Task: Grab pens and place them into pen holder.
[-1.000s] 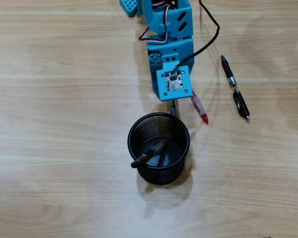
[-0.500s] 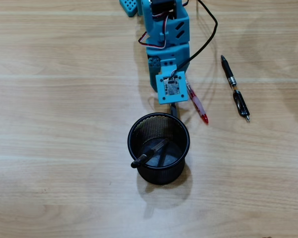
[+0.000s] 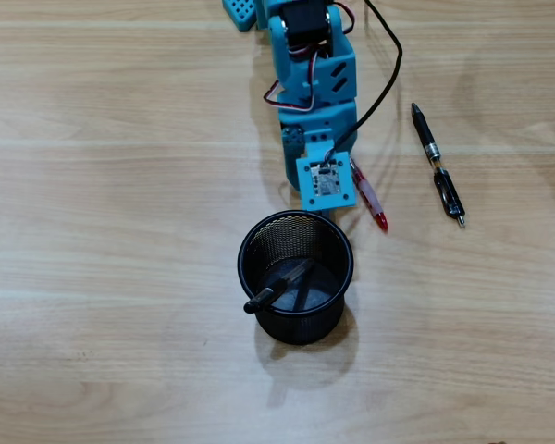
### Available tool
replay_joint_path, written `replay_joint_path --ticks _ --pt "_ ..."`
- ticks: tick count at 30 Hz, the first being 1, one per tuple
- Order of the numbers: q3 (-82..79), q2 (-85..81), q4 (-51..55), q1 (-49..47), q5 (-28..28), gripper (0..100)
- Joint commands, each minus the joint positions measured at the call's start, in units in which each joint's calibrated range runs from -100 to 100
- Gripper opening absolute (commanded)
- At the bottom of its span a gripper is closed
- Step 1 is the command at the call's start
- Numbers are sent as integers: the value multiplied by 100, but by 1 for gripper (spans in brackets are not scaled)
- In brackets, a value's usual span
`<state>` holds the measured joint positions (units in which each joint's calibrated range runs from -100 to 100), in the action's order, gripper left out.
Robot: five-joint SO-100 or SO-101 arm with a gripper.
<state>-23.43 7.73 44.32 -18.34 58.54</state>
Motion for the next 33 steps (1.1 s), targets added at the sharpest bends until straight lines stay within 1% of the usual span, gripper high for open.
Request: replay_joint_path --ticks 1,10,12,16,19,26,31,33 --pt "152 80 -145 -82 10 17" --pt "89 267 -73 -91 15 16" --pt "80 267 -73 -82 15 13" --pt "-83 267 -73 -36 104 2" --pt "-237 242 -73 -63 266 2" --pt "-128 97 -127 -9 229 2" --pt "171 -625 -54 19 214 2" --pt "324 -973 -63 37 88 2"
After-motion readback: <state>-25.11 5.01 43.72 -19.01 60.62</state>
